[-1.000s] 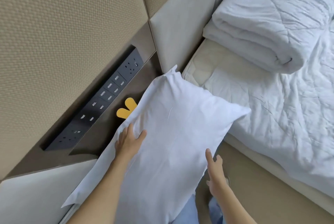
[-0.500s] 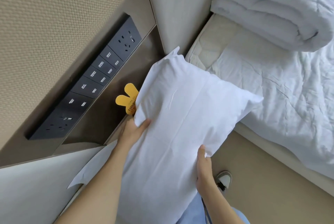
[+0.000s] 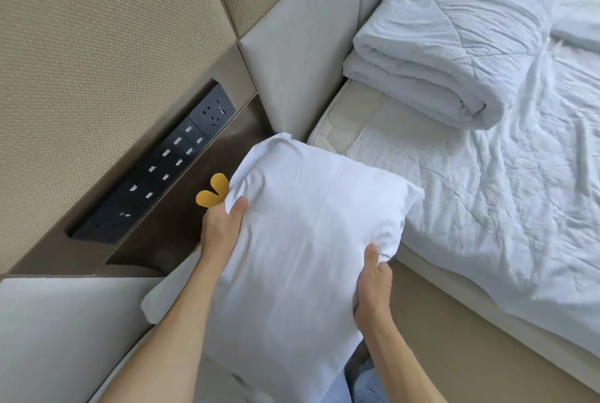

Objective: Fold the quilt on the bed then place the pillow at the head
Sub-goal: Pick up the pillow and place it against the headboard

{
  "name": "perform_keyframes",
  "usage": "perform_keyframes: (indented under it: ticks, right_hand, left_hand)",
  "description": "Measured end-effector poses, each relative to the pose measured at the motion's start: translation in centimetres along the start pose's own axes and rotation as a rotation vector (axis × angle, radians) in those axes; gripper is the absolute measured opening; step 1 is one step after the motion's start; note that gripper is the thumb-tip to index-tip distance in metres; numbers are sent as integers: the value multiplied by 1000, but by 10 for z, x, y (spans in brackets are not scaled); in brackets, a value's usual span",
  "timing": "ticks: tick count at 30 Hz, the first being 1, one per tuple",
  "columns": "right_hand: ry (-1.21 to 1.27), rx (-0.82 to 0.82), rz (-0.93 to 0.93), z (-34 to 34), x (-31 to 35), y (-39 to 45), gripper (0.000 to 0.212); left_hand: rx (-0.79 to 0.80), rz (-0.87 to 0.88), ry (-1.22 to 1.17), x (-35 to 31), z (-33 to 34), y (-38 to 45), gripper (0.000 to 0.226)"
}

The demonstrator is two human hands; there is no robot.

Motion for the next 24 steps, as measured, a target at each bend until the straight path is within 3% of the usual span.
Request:
perform_keyframes:
  ticks: [3, 9, 17, 24]
  right_hand:
    - [13, 46, -91, -14, 43, -5, 48]
    - [45, 32, -264, -50, 135, -8, 51]
    - [77, 9, -540, -81, 271, 12, 53]
    - [108, -43, -664, -75, 373, 56, 36]
  left_hand:
    - [-24, 49, -15, -40, -4, -19, 42]
    - [-70, 94, -145, -121, -3, -47, 54]
    - [-114, 290, -299, -240, 12, -58, 74]
    - [-97, 403, -372, -359, 36, -18, 47]
Point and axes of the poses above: each hand's wrist, its own y-axis towards the middle knuckle, its own z-axis out of the palm, x = y × z, the point moved 1 cm from there along y, towards the middle knuckle, and after that the axes turned 15 degrees about y, right-handed, at the moved point
